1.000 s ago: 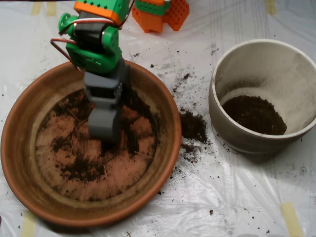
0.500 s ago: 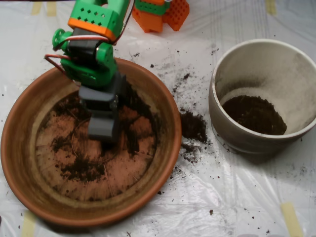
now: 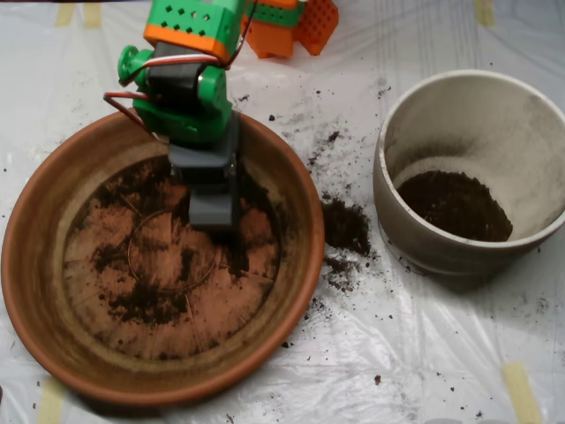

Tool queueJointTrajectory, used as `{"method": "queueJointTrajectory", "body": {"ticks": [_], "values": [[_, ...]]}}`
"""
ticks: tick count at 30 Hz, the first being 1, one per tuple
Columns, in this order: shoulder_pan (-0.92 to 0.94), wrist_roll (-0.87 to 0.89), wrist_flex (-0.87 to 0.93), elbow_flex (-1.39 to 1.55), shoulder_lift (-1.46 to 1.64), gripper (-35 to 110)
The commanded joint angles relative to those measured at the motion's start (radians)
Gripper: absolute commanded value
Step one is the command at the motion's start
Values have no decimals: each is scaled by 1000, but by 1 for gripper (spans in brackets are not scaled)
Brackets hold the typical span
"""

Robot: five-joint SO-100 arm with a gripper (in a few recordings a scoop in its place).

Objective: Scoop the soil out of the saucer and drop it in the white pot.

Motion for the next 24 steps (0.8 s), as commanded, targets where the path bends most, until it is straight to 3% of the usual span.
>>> {"method": "queueJointTrajectory", "body": {"ticks": [1, 24], "values": [[-6, -34, 43, 43, 18, 20], [2, -186, 153, 94, 71, 0]]}}
